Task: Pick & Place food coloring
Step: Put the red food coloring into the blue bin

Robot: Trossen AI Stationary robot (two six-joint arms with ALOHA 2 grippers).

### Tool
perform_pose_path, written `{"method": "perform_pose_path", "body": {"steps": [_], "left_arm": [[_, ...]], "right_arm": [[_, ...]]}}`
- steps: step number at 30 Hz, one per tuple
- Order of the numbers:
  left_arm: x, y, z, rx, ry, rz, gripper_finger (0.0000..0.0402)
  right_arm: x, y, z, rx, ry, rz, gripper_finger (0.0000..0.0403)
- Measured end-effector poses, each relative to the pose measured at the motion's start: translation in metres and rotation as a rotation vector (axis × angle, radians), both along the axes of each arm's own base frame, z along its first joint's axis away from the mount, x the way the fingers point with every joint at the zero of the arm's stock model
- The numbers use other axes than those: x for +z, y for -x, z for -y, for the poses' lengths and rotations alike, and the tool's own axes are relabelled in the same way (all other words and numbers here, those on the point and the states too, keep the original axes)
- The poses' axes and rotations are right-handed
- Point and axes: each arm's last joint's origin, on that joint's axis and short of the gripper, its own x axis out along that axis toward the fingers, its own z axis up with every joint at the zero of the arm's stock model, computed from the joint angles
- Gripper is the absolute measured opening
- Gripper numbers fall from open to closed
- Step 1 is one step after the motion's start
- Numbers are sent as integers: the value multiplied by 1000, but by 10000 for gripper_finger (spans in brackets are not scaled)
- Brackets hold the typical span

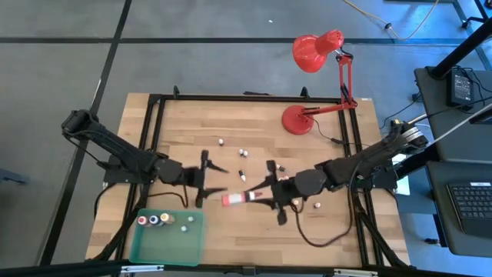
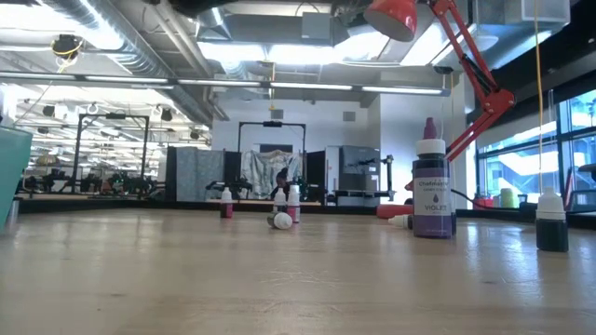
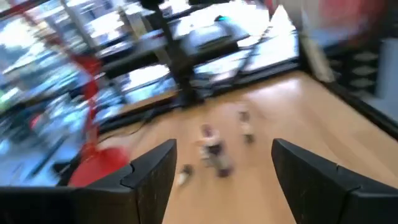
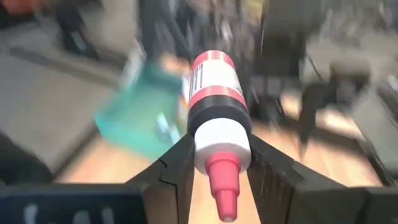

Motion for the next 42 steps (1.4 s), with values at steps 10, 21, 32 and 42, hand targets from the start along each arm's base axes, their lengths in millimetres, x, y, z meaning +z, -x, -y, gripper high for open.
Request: {"method": "perform_pose_path", "body": {"steps": [10,21,32,42], "left_arm": [[-9,10,-11,269,121,-83,258],[-21,16,-13,309,169,-191,257],[-25,17,-12,277,163,-236,257],[-25,17,-12,268,164,-239,256]], "right_arm": [[1,7,-2,-107,238,-343,128],[-16,-27,-15,-49,522,-612,129],[-58,-39,-27,0,188,-934,129],[-69,-21,-20,-169,110,-1183,129]]}}
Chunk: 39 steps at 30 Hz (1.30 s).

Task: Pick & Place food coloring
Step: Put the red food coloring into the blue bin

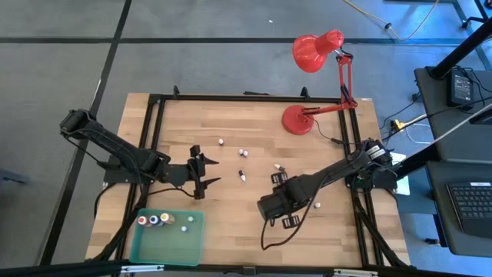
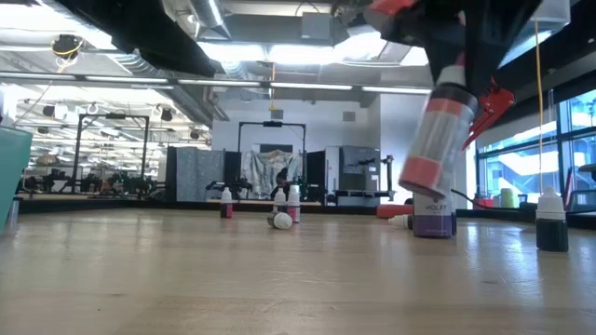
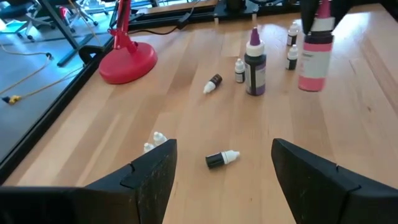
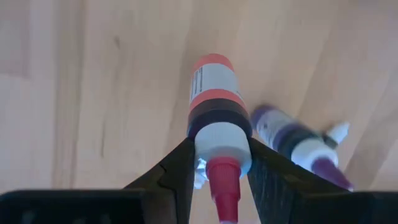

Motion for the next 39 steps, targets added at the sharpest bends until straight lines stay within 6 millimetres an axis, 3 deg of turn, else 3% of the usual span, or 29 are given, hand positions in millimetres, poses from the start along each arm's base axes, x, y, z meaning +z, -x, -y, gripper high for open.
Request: {"method": "perform_pose_path", "body": {"steps": [8,20,39], "left_arm": [[0,0,0,-1,0,0,257],[-4,2,-1,-2,-15,-34,256],[-5,2,-1,-1,-16,-34,256]], "right_arm": [[-9,6,0,-150,-33,-138,129],[-38,1,-6,-218,-82,-301,130],[-40,0,-7,-266,-92,-301,155]]}}
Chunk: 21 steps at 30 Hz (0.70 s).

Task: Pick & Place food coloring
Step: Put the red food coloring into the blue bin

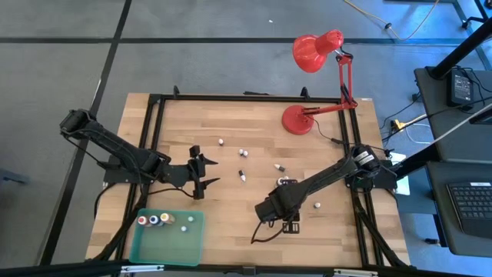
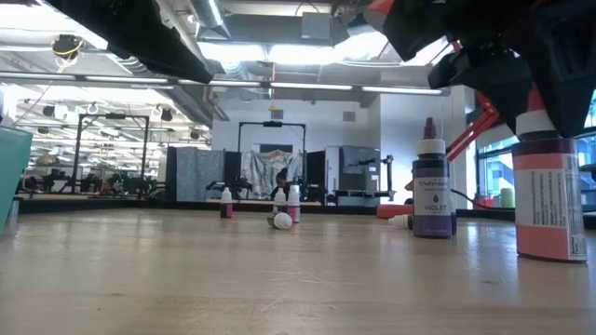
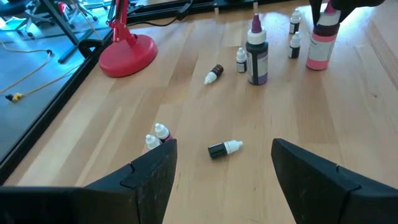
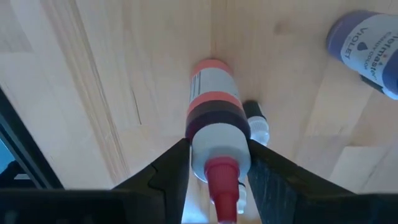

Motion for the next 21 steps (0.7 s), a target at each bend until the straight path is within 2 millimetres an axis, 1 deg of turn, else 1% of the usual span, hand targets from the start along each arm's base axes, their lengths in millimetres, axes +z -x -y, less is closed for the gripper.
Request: {"method": "perform_pose_path", "body": {"steps": [13,21], "left_arm": [[0,0,0,0,0,0,256],[0,0,0,-2,1,-1,256]], "right_arm": [[0,-2,-1,8,-10,24,161],[-1,-3,-1,-4,-8,35,223]]}}
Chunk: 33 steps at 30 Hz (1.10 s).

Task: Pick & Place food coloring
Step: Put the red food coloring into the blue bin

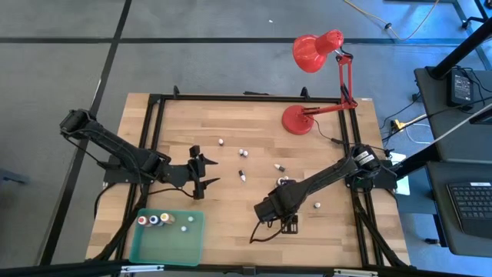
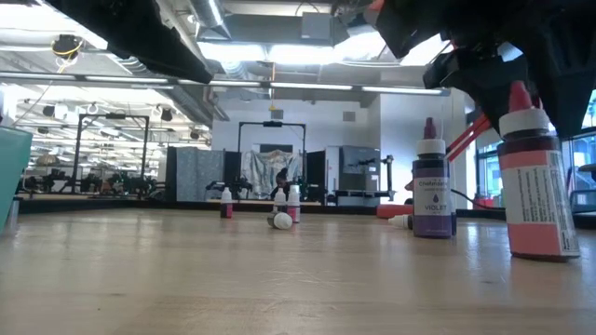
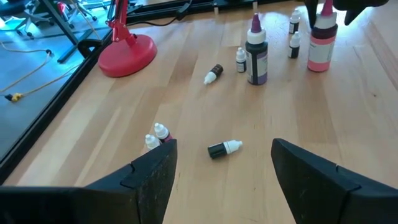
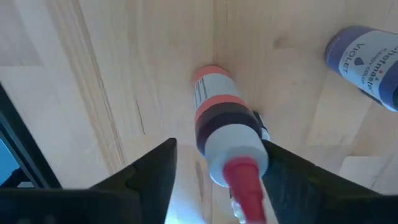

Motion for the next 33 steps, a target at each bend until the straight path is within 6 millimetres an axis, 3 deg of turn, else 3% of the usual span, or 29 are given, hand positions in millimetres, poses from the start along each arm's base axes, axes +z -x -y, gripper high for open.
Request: {"method": "perform_pose_path", "body": {"steps": [7,33], "left_arm": [[0,0,1,-22,13,-6,257],[0,0,1,-23,13,-6,257]], "right_arm": [[0,-1,-1,3,-3,13,250],[-1,2,-1,1,5,-22,251]]}}
